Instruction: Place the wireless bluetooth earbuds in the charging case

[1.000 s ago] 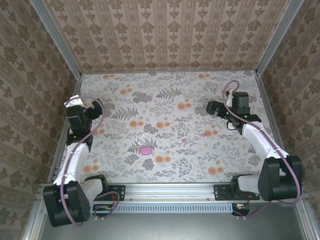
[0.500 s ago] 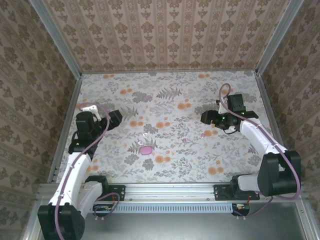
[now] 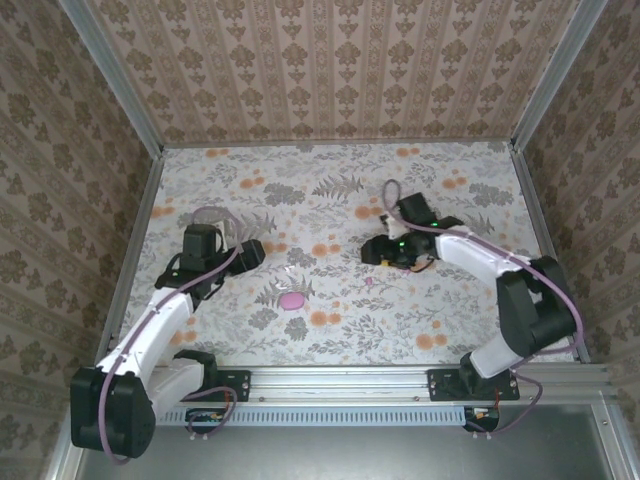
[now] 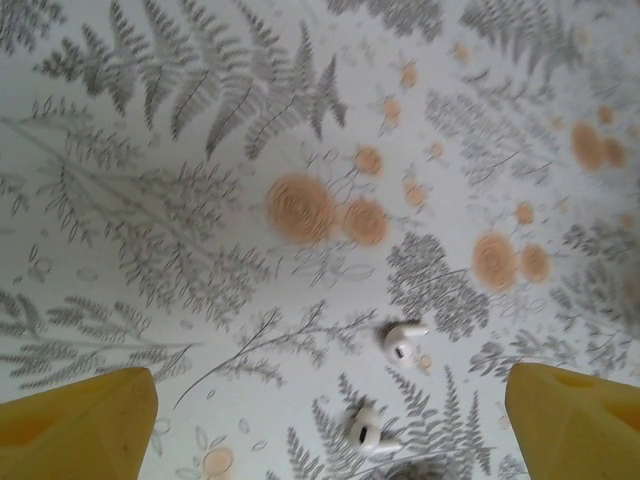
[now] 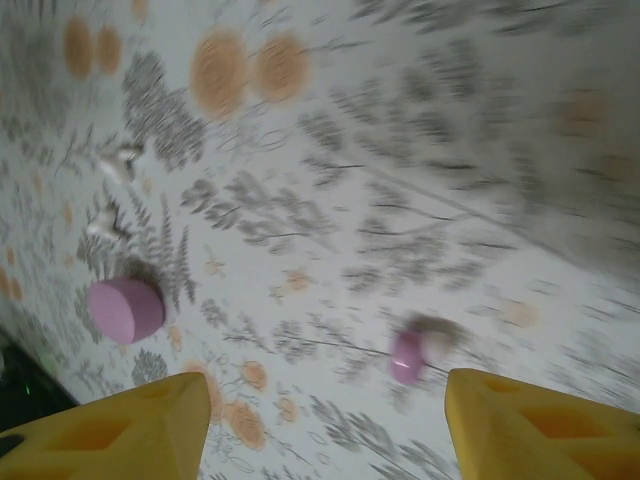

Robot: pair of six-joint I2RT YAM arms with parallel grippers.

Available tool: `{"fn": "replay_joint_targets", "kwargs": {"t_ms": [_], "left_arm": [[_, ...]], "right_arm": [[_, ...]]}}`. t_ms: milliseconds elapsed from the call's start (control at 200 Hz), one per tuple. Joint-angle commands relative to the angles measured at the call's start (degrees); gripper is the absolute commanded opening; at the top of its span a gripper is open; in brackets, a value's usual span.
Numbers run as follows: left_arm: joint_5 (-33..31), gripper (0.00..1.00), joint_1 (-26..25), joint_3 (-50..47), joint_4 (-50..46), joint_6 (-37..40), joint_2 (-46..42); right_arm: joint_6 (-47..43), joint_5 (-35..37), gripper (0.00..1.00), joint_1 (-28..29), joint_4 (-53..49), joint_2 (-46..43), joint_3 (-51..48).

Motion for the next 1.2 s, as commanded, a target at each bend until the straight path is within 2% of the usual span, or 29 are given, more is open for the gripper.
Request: {"fn": "replay_joint_targets", "kwargs": {"t_ms": [0,110,260,370,460,585,865,1195], "left_arm": [[-6.34,0.91,-0.42,1.64,-5.50,-1.85,-1.24],[-12.42,0.92,-0.19,1.09,-9.22,-3.32,-2.60],[-13.92,0.94,1.01,1.11,-11.23,-3.41,-3.51],[-14.13,0.94,1.79,0.61,-11.74,-3.47,-4.49],[-14.10,0.94,2.15,0.45,-11.83,-3.01,-5.49],[-14.21,0.94,2.40,0.34,-11.92,-2.03,-6.97],[-14.11,0.95,2.51,0.12,-12.21,-0.93,-7.29],[-13.91,0.96,2.69,-0.50,-12.16,-0.80,-7.21]], "right_arm": [[-6.93,-0.40,0.62,7.65,-1.27,3.75,6.38],[-16.77,5.56,0.62,15.74,2.15,5.16,8.16],[-32.53,7.02,0.65,22.53,13.81,5.37,4.00],[-41.59,3.12,0.67,23.50,21.56,6.72,0.19],[-46.77,1.82,0.70,23.61,23.39,8.12,-0.60],[-52.85,0.49,0.82,23.60,27.02,10.23,-1.47],[-59.24,-2.40,0.84,23.77,27.95,17.13,2.52],[-58.68,-2.35,0.77,24.86,28.83,21.74,5.35]]}}
